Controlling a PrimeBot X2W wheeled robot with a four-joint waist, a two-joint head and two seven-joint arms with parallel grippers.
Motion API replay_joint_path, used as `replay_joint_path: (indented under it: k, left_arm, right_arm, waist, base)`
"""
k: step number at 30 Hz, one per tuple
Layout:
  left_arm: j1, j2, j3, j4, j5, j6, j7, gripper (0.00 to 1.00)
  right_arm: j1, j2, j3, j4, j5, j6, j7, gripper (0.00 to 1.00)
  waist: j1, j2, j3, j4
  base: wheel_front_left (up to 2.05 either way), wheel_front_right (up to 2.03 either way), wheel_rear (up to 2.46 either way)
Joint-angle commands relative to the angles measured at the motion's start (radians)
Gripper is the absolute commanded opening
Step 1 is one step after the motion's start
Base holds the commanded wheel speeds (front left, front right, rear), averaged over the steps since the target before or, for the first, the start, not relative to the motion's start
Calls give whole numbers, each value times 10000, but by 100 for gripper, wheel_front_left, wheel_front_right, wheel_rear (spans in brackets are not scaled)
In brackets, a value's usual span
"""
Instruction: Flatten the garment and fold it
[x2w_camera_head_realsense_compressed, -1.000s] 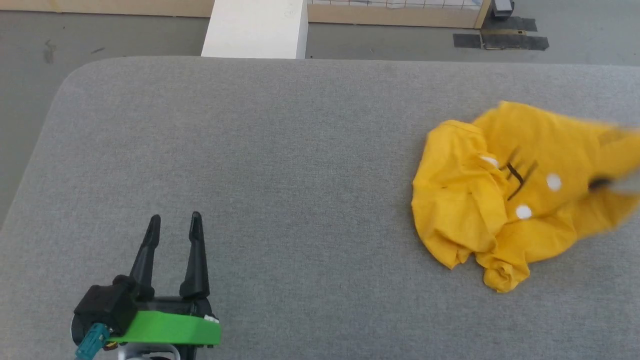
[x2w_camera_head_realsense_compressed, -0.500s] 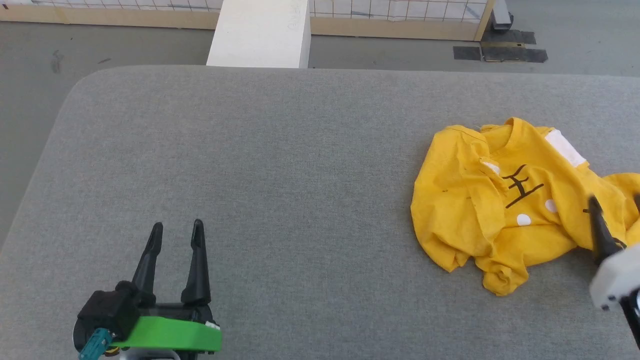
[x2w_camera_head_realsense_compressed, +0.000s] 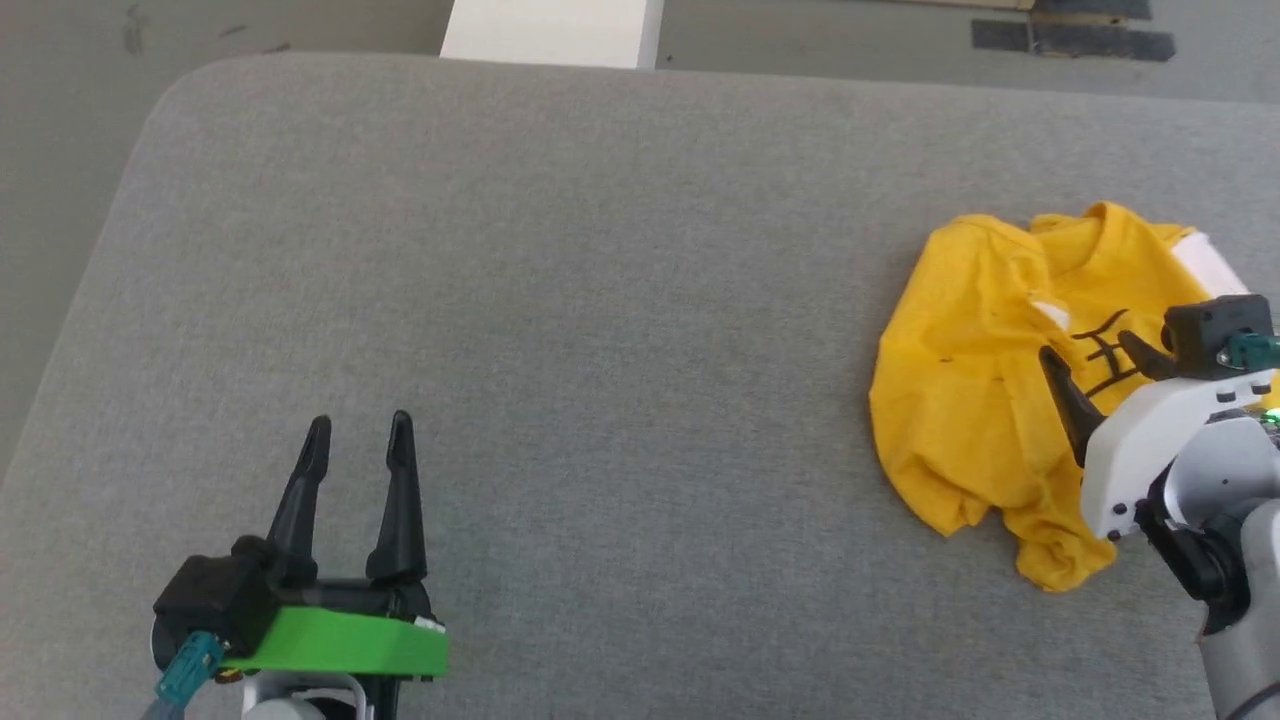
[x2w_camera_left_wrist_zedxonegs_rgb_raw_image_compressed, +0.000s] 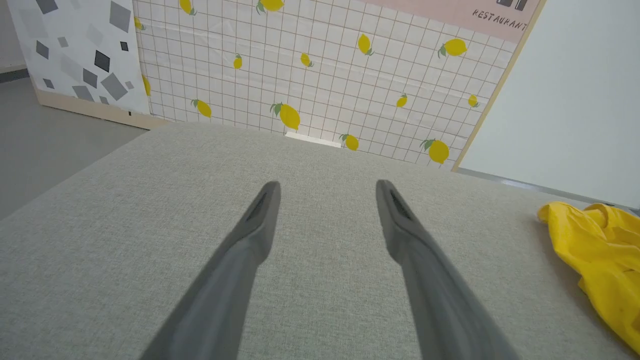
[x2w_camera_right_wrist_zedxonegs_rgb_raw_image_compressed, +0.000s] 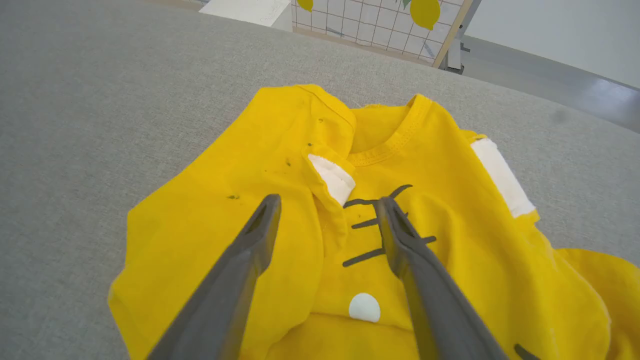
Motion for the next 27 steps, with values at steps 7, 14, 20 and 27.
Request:
replay_joint_path:
  k: [7,14,20,27]
  left_arm:
    - [-452,-39,-39,122,-166,-88,-47,100]
    - [-398,-39,38,257,-214,-77,-47,100]
    - [-215,-39,80,210,-207,13,-47,100]
    - [22,-39,112,155,-260,104,-47,100]
  right_arm:
    - [-533,0,111,921,-63,-13,-11,0]
    - [-817,60,93,828,-20,-13,-461,0]
    - [-1433,8,1057,-182,545,-13,-690,0]
    - [-2161,645,4053,-985,1792,-13,-741,0]
  waist:
    - [0,-1,606,667]
    - [0,-1,168,586]
    - [0,-1,-404,485]
    - [0,-1,-703,596]
  base:
    - [0,0,0]
    - [0,0,0]
    - [0,0,0]
    - [0,0,0]
